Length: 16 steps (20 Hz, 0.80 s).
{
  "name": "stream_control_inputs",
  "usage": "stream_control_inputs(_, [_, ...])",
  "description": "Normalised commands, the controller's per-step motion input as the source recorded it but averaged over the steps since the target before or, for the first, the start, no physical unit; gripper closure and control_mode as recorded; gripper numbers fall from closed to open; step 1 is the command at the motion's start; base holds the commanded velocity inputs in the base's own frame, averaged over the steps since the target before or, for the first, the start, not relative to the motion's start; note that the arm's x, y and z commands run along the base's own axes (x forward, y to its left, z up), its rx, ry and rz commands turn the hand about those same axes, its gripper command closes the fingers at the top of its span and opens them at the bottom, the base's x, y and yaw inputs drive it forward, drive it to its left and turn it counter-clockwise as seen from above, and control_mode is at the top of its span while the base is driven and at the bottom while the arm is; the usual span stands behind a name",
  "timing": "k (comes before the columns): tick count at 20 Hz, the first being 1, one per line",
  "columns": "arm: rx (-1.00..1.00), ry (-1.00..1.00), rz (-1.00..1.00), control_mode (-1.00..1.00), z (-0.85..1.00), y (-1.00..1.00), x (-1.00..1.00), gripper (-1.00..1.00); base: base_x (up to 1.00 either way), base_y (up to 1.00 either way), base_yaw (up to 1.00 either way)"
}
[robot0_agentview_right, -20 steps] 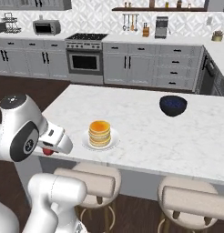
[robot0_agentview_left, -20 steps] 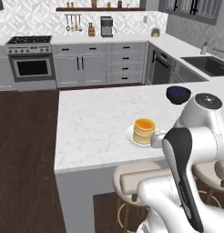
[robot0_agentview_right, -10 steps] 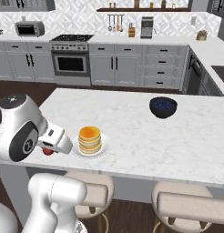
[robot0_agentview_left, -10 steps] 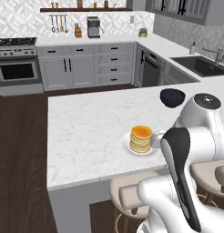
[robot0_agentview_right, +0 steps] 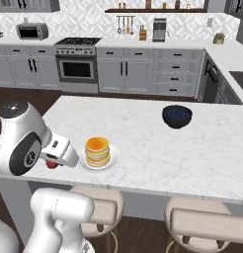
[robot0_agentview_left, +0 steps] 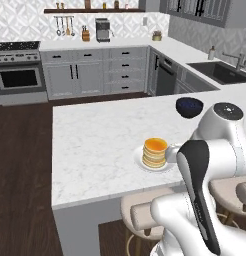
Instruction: Take the strawberry from the fridge and place it on top of the pancake, located on the dining counter.
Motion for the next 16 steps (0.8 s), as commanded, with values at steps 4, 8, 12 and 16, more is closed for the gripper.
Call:
stream_control_inputs(4, [0.00, 0.00, 0.00, -1.00, 0.07, 0.00, 0.47, 1.00, 0.23, 0.00, 0.00])
stream_control_inputs(8, [0.00, 0.00, 0.00, -1.00, 0.13, 0.00, 1.00, 1.00, 0.00, 0.00, 0.00])
stream_control_inputs(12, [0.00, 0.00, 0.00, -1.00, -0.01, 0.00, 1.00, 1.00, 0.00, 0.00, 0.00])
stream_control_inputs(16, [0.00, 0.01, 0.00, -1.00, -0.28, 0.00, 1.00, 1.00, 0.00, 0.00, 0.00])
